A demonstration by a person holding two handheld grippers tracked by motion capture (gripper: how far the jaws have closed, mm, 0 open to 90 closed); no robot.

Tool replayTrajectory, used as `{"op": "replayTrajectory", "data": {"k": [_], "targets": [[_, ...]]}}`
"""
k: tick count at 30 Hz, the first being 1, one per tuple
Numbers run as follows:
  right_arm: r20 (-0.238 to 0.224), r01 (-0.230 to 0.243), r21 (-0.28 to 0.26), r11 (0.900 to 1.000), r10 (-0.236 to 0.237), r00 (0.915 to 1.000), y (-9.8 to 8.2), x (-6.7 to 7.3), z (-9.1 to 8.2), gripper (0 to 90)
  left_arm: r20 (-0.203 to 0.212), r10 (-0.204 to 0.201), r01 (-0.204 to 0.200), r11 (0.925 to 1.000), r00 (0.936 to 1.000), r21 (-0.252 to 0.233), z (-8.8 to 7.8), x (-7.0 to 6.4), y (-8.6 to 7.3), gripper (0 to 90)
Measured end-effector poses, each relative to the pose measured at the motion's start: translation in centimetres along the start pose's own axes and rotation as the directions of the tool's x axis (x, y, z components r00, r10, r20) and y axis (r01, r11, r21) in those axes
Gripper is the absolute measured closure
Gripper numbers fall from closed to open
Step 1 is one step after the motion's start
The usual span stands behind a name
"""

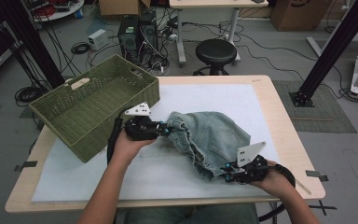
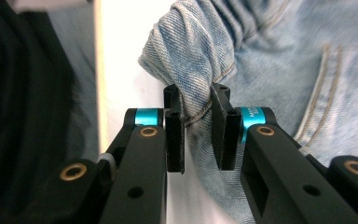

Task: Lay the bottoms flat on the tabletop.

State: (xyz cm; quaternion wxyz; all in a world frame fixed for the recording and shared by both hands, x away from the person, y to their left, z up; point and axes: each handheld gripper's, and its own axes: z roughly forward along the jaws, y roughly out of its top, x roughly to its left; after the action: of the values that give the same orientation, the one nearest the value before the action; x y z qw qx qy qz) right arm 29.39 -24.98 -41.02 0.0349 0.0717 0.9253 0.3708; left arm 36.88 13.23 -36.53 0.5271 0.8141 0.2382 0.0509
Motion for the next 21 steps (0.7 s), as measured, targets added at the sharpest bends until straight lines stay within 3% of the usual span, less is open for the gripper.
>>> {"op": "replayTrajectory", "data": {"k": [3, 6, 9, 13, 15, 17, 18, 19, 20, 21], "targets": [[0.000, 0.008, -0.078, 0.997, -0.008, 1.0000, 0.7, 0.1, -2.1, 78.9, 0.010, 0.010, -0.010, 0.9999, 0.9999, -0.010, -1.2, -0.7, 0.2, 79.8], [0.015, 0.032, -0.184, 0.982, -0.030, 0.9994, 1.7, 0.5, -5.3, 79.0, 0.023, 0.043, -0.041, 0.9978, 0.9988, -0.051, -3.4, -1.9, 1.1, 79.7], [0.048, 0.072, -0.284, 0.956, -0.061, 0.9970, 3.1, 1.0, -8.7, 78.9, 0.036, 0.104, -0.100, 0.9898, 0.9939, -0.102, -6.0, -3.5, 2.8, 79.7], [0.125, 0.111, -0.406, 0.907, -0.065, 0.9900, 5.3, 1.0, -13.2, 78.9, 0.038, 0.155, -0.147, 0.9760, 0.9872, -0.161, -8.3, -5.2, 5.5, 79.7], [0.160, 0.108, -0.437, 0.893, -0.041, 0.9863, 6.0, 0.3, -14.5, 78.8, 0.036, 0.159, -0.150, 0.9709, 0.9866, -0.187, -8.9, -5.6, 6.8, 79.6], [0.206, 0.065, -0.451, 0.890, 0.033, 0.9781, 6.6, -1.5, -15.3, 78.7, 0.016, 0.153, -0.147, 0.9703, 0.9881, -0.192, -8.7, -5.2, 7.8, 79.6], [0.223, 0.046, -0.451, 0.892, 0.062, 0.9729, 6.7, -2.2, -15.3, 78.7, 0.004, 0.139, -0.136, 0.9738, 0.9903, -0.182, -8.1, -4.4, 8.2, 79.6], [0.244, 0.001, -0.449, 0.894, 0.122, 0.9620, 6.8, -3.5, -15.1, 78.7, -0.003, 0.125, -0.123, 0.9767, 0.9922, -0.176, -7.5, -3.9, 8.4, 79.6], [0.259, -0.020, -0.442, 0.897, 0.149, 0.9544, 6.8, -4.4, -14.8, 78.6, -0.024, 0.103, -0.105, 0.9809, 0.9944, -0.164, -6.7, -3.0, 8.4, 79.4], [0.284, -0.053, -0.433, 0.900, 0.192, 0.9395, 6.7, -5.6, -14.4, 78.3, -0.051, 0.081, -0.088, 0.9842, 0.9954, -0.153, -5.7, -2.1, 8.4, 79.2]]}}
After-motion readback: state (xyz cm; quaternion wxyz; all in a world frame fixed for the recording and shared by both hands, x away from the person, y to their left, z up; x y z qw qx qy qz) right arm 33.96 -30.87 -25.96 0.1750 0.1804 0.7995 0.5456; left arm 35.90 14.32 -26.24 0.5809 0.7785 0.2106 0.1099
